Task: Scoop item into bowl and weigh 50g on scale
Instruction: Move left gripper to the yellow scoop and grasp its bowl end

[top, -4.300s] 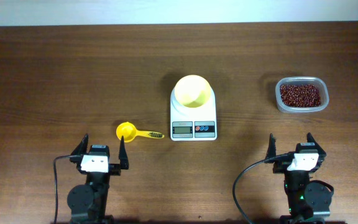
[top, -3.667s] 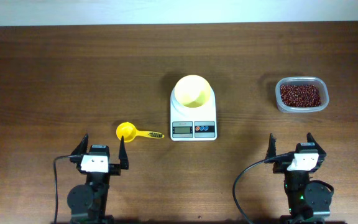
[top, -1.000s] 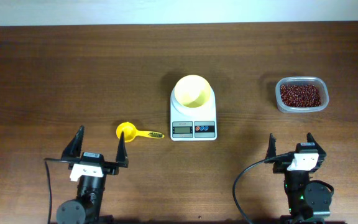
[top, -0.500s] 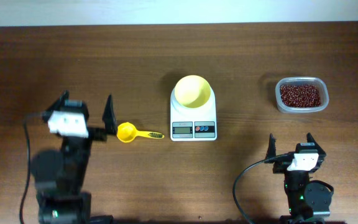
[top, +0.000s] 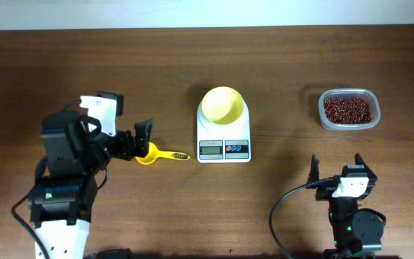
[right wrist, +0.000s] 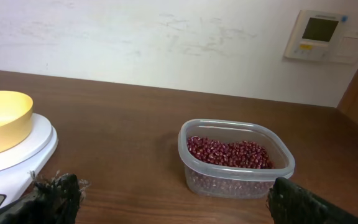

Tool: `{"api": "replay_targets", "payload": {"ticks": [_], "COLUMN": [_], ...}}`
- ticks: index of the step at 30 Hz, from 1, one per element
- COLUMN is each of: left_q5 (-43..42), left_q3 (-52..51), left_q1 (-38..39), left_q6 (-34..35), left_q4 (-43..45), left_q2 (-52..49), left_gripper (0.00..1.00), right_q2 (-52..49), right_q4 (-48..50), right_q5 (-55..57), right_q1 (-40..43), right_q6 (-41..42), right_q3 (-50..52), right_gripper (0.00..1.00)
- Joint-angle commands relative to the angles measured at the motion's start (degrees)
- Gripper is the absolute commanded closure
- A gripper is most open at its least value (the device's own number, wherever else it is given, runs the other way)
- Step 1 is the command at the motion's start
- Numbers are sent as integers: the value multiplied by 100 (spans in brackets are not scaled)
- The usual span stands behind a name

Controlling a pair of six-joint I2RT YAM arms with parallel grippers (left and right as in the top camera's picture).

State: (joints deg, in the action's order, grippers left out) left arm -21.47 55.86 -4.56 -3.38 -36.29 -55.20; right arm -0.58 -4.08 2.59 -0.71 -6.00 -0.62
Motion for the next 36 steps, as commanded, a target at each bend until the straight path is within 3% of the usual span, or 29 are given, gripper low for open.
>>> {"api": "replay_targets", "payload": {"ticks": [1,5,7,10,13,18,22,23,27,30,33,36], "left_q5": [-448,-422,-369,413,1303,1552,1523,1451,1340,1659,1847,1775], "left_q3": [94,94,94,94,94,68,26,26,26,-81,-455,-1003], "left_q1": [2,2,2,2,2,2,9,11,245,308,308,308], "left_q6": [37,216,890,2046,2704,2973,3993,4186,4301,5689,7104,7197], "left_q4": [7,177,173,125,-345,-804,-994,-994,-1016,-1311,-1040,28], "left_q2": [2,-173,-479,-1060,-1235,-1285,-1908,-2131,-3195,-3499,-3512,-3512], "left_gripper": [2,4,4,5,6,7,16,23,31,40,36,34], "right_q2": [37,37,37,37,37,37,37,37,37,37,37,37], "right_q4": [-42,-42,-42,-42,-42,-42,-42,-42,-42,-42,-42,-42], "right_q5": [87,87,87,87,87,87,87,87,87,87,87,87], "right_q1": [35,35,35,35,35,35,35,35,35,35,35,35], "right_q6": [48,48,48,48,48,48,48,48,48,48,48,48], "right_q3": [31,31,31,31,31,31,31,31,31,31,31,31], "right_gripper": [1,1,1,1,1,1,1,1,1,1,1,1]}}
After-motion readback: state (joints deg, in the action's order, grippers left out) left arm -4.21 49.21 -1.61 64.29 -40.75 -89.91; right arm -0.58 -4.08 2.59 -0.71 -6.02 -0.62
